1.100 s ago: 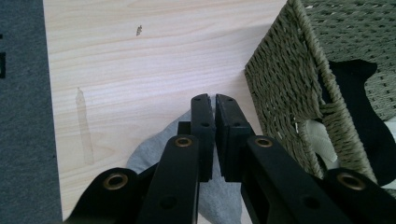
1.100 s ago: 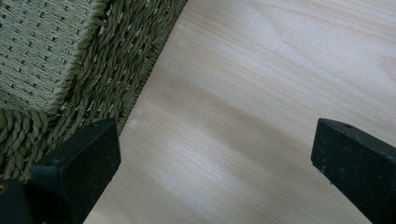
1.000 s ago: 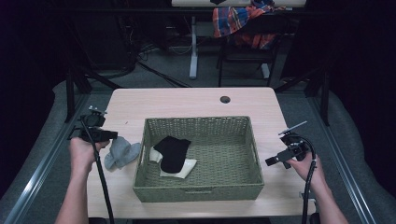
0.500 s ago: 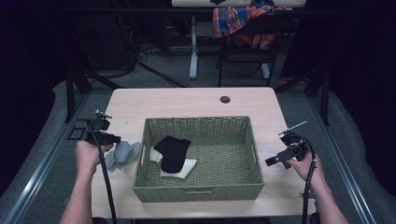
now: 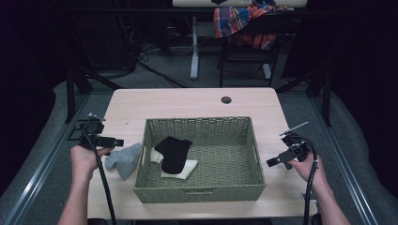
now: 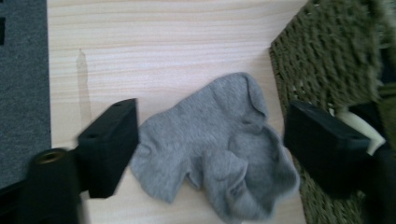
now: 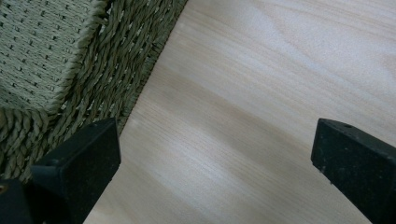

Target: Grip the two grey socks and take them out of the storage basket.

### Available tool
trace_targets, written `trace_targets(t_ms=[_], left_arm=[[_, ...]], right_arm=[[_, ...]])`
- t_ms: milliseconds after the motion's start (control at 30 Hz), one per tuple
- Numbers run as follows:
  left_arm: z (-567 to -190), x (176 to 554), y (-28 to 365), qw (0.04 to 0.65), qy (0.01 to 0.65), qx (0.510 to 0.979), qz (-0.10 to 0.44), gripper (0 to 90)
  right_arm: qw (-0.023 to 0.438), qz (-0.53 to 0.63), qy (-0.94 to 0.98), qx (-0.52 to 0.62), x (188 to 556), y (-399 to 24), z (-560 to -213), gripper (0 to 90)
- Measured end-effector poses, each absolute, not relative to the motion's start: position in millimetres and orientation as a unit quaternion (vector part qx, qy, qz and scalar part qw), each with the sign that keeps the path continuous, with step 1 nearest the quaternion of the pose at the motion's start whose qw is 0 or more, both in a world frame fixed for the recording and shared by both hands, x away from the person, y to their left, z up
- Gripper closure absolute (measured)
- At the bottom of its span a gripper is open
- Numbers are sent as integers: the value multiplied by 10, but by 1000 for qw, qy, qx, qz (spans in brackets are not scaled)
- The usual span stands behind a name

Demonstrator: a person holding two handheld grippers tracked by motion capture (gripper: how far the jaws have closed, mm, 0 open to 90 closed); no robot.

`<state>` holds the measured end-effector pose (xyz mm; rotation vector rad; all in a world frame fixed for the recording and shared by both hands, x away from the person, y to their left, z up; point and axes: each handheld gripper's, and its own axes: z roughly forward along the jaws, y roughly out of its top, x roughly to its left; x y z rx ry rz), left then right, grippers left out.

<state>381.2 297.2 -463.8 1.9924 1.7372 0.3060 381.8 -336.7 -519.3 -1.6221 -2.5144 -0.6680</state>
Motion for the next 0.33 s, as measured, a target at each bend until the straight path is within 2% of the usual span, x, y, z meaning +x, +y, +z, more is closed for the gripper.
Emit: trace_targets(t_ms=[133,333], left_arm=[[-4551,3599,2982,250,630,723,135,56],[-4593,3412,3027,258,624,723,144,4]], right_arm=[[38,-215,-821,-527,3821,-3366,-5190,12],[38,-218,-820,-529,3820,-3354,-5201,12]])
